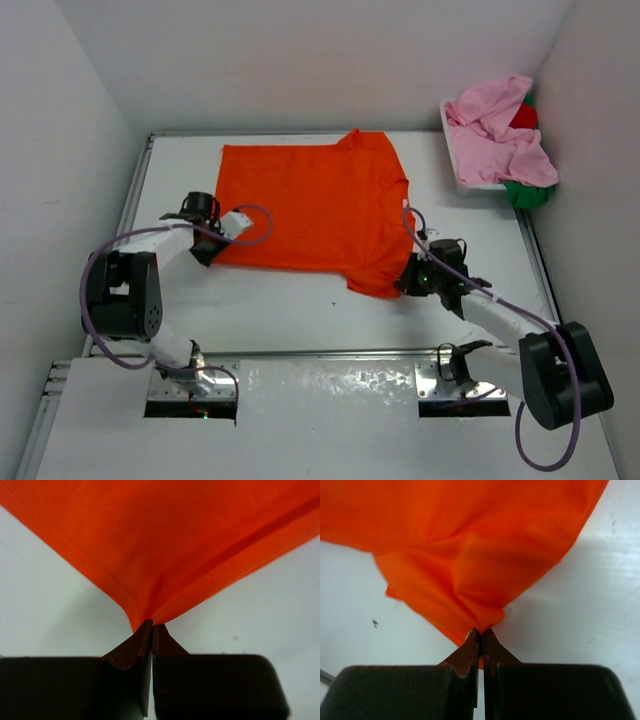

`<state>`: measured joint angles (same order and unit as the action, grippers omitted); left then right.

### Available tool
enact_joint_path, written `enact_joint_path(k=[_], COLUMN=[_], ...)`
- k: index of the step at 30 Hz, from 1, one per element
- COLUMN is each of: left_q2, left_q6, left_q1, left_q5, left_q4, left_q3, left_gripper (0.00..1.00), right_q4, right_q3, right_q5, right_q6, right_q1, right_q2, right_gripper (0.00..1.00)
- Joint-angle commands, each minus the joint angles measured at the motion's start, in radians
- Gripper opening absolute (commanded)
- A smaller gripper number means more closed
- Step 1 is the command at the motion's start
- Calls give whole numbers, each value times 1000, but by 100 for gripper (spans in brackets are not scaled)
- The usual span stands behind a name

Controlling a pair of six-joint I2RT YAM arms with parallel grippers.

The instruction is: Fold and stack the t-shirts

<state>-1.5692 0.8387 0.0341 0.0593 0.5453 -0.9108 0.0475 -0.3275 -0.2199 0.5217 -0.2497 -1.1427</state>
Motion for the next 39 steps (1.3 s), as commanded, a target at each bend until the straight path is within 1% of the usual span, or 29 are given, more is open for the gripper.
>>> enact_joint_path(k=[1, 4, 7, 9, 12, 13, 16, 17, 18, 19, 20, 21, 23, 29, 32, 39], left_q2=[109, 141, 159, 163, 153, 146, 95, 51, 28, -1, -56, -80, -135, -215, -239, -270], left_q6=[39, 40, 7, -12, -61, -91, -139, -145, -153, -165, -171, -179, -191, -210, -225, -260], left_q1=[7, 7, 6, 1, -10, -11, -11, -13, -11, -11, -11, -11, -11, -13, -16, -23], left_q5=[-45, -55, -55, -55, -55, -53, -30, -24, -15, -12, -7, -7, -6, -30, -35, -55], left_q4=[-31, -25, -9, -13, -45, -60, -67, -59, -51, -35, -28, -24, -22, -41, -35, -67], left_q3=[90, 144, 150, 144, 103, 67, -35, -69, -133, -164, -195, -242, -272, -336, -359, -341], left_gripper=[0, 0, 0, 0, 0, 0, 0, 0, 0, 0, 0, 0, 0, 0, 0, 0], right_q4=[32, -27, -44, -40, -44, -70, -54, -54, -54, -26, -18, -9, 31, 86, 83, 43], right_q3=[39, 27, -16, -45, -145, -200, -290, -313, -362, -383, -399, -422, -441, -539, -588, -697], right_q5=[7, -1, -19, -36, -49, -45, -61, -64, -68, -82, -88, -90, -101, -85, -88, -62], right_q6=[31, -6, -25, -20, -31, -40, -31, -29, -32, -40, -49, -73, -92, -111, -121, -183], right_q1=[-16, -17, -17, -14, -13, -8, 32, 44, 58, 75, 79, 79, 84, 119, 132, 135], right_q2=[52, 57, 58, 49, -11, -46, -122, -149, -175, -202, -256, -279, -342, -448, -497, -580], right_gripper=[0, 0, 0, 0, 0, 0, 0, 0, 0, 0, 0, 0, 0, 0, 0, 0])
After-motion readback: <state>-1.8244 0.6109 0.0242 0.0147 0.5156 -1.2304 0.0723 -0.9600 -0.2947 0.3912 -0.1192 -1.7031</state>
